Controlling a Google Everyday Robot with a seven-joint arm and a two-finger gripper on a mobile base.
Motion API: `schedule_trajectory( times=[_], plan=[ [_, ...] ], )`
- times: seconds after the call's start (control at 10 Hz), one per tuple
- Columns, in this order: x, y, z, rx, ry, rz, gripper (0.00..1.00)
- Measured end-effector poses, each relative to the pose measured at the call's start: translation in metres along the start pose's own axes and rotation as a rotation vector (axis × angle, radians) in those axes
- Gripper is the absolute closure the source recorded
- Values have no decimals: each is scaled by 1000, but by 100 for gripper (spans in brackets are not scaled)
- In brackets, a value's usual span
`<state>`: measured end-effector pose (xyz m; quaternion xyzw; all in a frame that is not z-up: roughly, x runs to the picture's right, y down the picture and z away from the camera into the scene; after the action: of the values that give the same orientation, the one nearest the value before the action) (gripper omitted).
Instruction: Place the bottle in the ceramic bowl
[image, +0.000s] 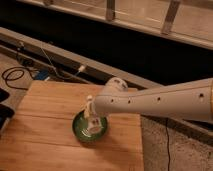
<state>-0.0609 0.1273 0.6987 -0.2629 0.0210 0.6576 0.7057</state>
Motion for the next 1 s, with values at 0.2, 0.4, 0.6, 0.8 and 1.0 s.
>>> schedule_trajectory(
  times=[0.2, 0.4, 0.6, 0.8, 1.0],
  plan=[
    [0, 0, 0, 0, 0, 0, 20],
    [0, 0, 0, 0, 0, 0, 20],
    [0, 0, 0, 0, 0, 1, 20],
    [0, 0, 0, 0, 0, 1, 20],
    [0, -1, 0, 0, 0, 1, 20]
  ],
)
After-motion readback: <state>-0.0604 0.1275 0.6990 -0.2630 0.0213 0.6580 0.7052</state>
